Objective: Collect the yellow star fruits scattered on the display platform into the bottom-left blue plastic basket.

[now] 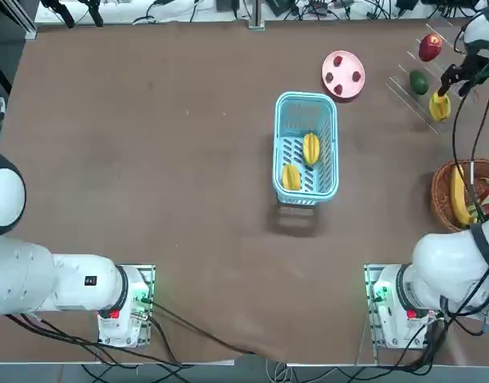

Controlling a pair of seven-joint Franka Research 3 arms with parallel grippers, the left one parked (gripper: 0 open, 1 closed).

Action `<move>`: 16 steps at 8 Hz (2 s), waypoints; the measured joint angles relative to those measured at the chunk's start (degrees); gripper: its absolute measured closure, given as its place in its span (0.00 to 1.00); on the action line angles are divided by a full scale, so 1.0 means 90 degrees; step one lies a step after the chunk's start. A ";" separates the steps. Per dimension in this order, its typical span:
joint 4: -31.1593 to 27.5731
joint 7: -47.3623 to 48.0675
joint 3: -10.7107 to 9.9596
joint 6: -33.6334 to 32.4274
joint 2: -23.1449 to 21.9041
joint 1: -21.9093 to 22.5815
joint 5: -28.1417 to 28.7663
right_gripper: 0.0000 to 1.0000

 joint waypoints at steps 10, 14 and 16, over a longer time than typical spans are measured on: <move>-0.0151 -0.0216 -0.0031 0.0264 0.0241 -0.0214 -0.0003 0.07; -0.0151 -0.0395 -0.0034 0.0334 0.0324 -0.0241 -0.0006 0.11; -0.0143 -0.0420 -0.0035 0.0337 0.0329 -0.0250 -0.0006 0.22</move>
